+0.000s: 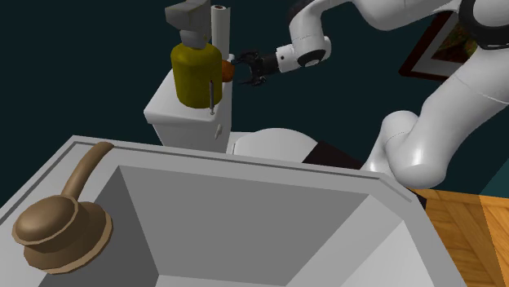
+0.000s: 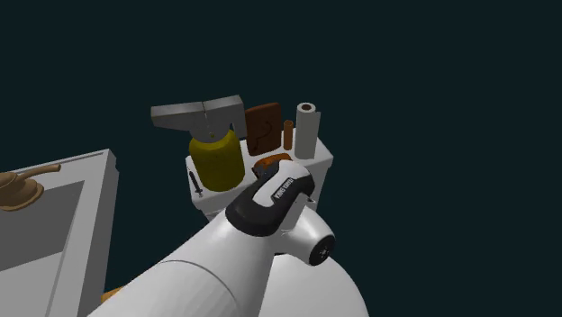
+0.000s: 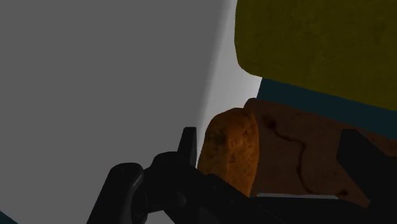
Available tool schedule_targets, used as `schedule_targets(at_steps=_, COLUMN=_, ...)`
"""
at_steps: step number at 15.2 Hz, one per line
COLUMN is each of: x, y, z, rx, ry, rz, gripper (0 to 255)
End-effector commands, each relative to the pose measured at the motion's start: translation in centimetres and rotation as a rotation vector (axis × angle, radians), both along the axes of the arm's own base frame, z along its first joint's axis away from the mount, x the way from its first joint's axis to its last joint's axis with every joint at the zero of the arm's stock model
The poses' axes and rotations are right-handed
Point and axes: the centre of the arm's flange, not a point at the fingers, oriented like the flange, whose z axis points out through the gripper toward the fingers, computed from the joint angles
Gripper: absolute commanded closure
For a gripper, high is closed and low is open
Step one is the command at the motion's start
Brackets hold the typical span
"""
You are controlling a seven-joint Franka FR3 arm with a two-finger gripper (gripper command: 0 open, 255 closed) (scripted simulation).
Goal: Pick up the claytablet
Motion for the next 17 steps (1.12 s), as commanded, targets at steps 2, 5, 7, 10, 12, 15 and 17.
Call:
schedule_targets(at_steps=2, x=2.4, y=-0.6, z=-1.2, rx=0.125, ry=-0.08, rz=-0.097, gripper=0)
schedule_targets(at_steps=5, x=3.1, y=-0.8, z=-2.7, rx=0.157, ry=-0.1, rz=-0.121, gripper=0)
schedule_targets(at_steps=7, x=3.1, y=-0.8, z=-3.7, rx=0.157, ry=-0.1, rz=-0.121, gripper=0)
schedule_targets(at_steps=10, x=3.1, y=-0.8, z=-5.3, rx=0.157, ry=-0.1, rz=-0.121, gripper=0)
schedule_targets(at_steps=12, x=3.1, y=-0.8, z=-5.6, rx=0.157, ry=-0.1, rz=-0.121, gripper=0)
schedule_targets(at_steps=15, x=3.1, y=-0.8, z=-5.6, rx=0.157, ry=-0.1, rz=-0.121, gripper=255)
schedule_targets(at_steps=17, x=3.1, y=-0.9, z=-5.6, rx=0.157, ry=-0.1, rz=-0.121, gripper=255)
